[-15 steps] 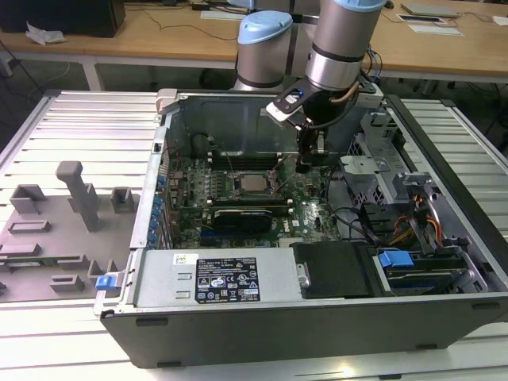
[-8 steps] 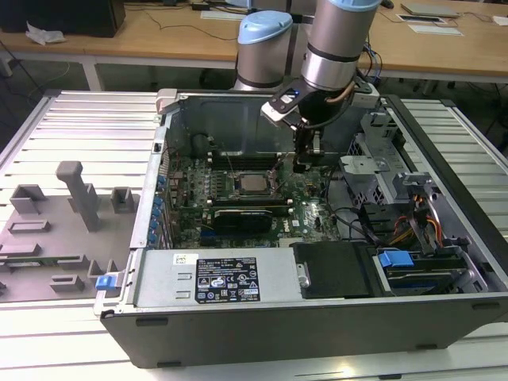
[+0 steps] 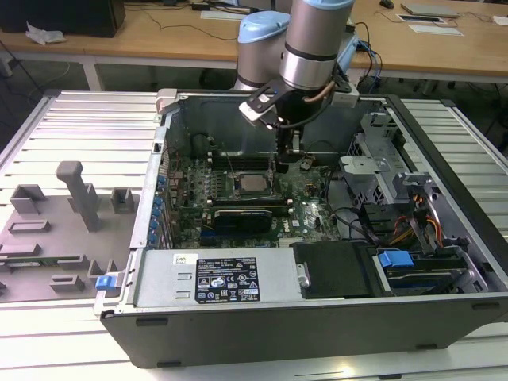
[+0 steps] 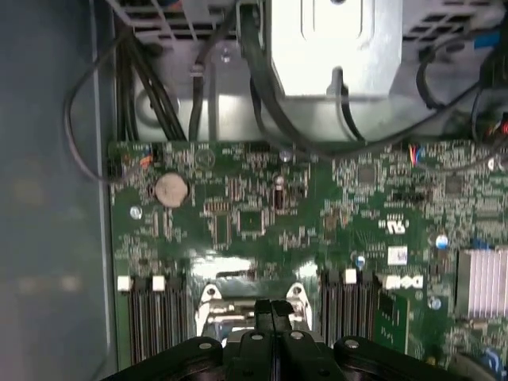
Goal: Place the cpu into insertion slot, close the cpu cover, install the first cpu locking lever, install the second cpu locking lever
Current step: 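Close the cpu cover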
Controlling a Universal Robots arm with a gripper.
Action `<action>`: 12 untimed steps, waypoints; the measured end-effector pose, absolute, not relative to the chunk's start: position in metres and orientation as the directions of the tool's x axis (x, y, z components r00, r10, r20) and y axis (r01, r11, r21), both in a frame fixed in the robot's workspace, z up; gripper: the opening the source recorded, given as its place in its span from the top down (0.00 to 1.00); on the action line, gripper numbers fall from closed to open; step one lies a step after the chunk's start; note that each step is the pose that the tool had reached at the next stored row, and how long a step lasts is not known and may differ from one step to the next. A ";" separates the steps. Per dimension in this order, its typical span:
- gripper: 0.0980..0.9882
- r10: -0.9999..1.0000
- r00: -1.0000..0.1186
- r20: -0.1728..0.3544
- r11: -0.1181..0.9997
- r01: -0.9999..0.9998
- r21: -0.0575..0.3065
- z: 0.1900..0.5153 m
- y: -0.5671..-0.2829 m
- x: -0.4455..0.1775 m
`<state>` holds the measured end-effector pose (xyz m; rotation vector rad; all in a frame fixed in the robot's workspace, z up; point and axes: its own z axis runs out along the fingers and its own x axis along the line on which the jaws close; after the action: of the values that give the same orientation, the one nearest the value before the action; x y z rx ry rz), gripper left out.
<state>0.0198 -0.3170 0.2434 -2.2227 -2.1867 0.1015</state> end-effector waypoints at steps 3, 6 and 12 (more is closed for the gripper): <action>0.99 0.999 0.016 -0.031 -0.018 0.998 -0.061 0.243 -0.317 0.013; 0.99 0.999 0.016 -0.030 -0.018 0.999 -0.039 0.243 -0.317 0.007; 0.99 0.999 0.017 -0.030 -0.018 1.000 -0.016 0.240 -0.317 -0.014</action>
<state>-0.0136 -0.3170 0.2396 -2.2472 -2.2081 0.0520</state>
